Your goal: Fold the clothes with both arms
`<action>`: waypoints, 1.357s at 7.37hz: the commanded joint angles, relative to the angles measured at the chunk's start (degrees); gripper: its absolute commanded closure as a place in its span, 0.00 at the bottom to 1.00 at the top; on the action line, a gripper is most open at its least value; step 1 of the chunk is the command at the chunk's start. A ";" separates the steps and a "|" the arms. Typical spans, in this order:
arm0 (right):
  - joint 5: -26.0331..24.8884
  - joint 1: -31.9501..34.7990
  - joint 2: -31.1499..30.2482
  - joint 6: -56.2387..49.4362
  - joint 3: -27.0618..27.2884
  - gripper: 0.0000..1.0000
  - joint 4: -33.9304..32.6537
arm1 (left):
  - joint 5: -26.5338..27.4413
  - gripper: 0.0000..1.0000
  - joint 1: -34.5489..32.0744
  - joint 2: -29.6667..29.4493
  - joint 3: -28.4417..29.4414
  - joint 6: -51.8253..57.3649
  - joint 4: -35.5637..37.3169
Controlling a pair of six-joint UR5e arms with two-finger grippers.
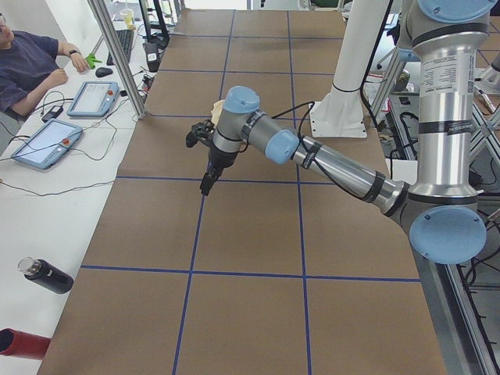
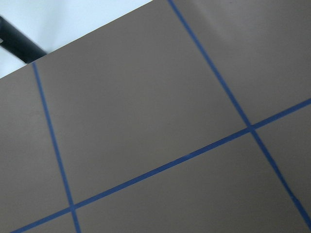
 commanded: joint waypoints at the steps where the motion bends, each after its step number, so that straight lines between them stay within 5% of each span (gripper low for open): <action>1: 1.51 2.49 -1.27 -3.72 -0.91 0.00 -0.06 | -8.87 0.00 -11.58 0.93 11.42 16.79 0.07; 2: 3.00 2.49 -1.19 -3.64 -0.92 0.00 -0.06 | -9.15 0.00 -14.76 1.63 15.13 22.09 -0.45; 10: 3.10 2.49 -1.36 -3.81 -1.18 0.00 0.03 | -13.90 0.00 -15.76 9.45 14.39 21.35 0.25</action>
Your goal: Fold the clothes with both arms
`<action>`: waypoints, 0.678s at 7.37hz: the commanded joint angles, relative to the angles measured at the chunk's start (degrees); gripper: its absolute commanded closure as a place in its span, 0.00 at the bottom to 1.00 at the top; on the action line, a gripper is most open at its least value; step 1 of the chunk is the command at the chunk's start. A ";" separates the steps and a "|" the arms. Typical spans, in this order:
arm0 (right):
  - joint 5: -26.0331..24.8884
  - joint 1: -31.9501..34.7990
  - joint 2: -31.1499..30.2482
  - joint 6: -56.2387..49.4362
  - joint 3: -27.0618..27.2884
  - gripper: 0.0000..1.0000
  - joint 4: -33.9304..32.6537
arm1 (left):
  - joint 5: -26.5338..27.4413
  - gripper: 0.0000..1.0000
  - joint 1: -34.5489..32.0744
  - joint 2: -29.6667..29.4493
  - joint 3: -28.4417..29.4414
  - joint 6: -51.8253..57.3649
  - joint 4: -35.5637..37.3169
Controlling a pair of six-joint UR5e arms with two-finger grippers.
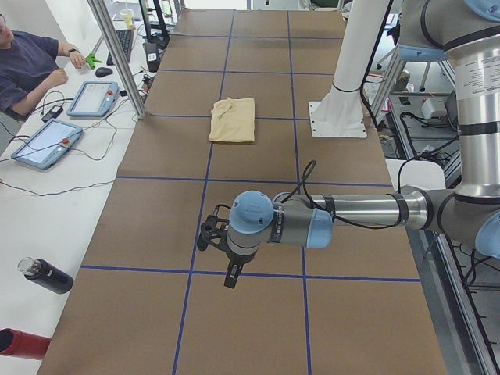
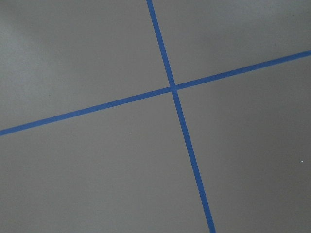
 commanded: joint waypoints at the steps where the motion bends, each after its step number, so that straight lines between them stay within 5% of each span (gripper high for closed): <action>1: 0.16 0.00 -0.02 0.03 -0.52 0.00 0.00 | 0.14 0.00 0.54 1.58 -0.49 -0.12 1.55; 5: 0.16 0.00 -0.02 0.12 -0.78 0.00 0.00 | 5.23 0.00 4.50 -0.35 -3.83 -0.12 7.10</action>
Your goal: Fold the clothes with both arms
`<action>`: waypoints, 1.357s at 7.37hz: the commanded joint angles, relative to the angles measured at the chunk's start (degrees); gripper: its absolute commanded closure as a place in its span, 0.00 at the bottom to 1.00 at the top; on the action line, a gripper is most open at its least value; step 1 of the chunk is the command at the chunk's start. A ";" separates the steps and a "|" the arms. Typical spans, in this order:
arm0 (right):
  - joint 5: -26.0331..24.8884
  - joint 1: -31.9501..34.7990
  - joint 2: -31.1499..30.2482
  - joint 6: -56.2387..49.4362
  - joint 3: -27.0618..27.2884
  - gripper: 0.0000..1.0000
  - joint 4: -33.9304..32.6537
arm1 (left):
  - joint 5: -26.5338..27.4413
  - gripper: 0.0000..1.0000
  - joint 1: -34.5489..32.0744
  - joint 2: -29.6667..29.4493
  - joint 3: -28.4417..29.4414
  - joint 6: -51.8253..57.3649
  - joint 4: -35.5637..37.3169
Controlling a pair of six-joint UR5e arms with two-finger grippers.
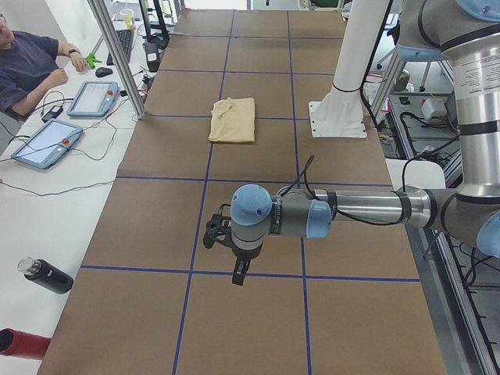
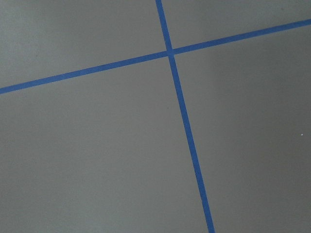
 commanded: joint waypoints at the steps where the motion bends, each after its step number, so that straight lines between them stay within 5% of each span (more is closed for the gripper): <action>1: 0.01 0.00 0.00 0.09 -0.03 0.00 -0.09 | 1.94 0.00 0.58 -0.47 0.84 0.06 0.92; 10: -0.08 -0.09 -0.35 -0.17 -0.47 0.00 -0.09 | 1.68 0.00 0.58 -0.30 -0.82 0.23 0.04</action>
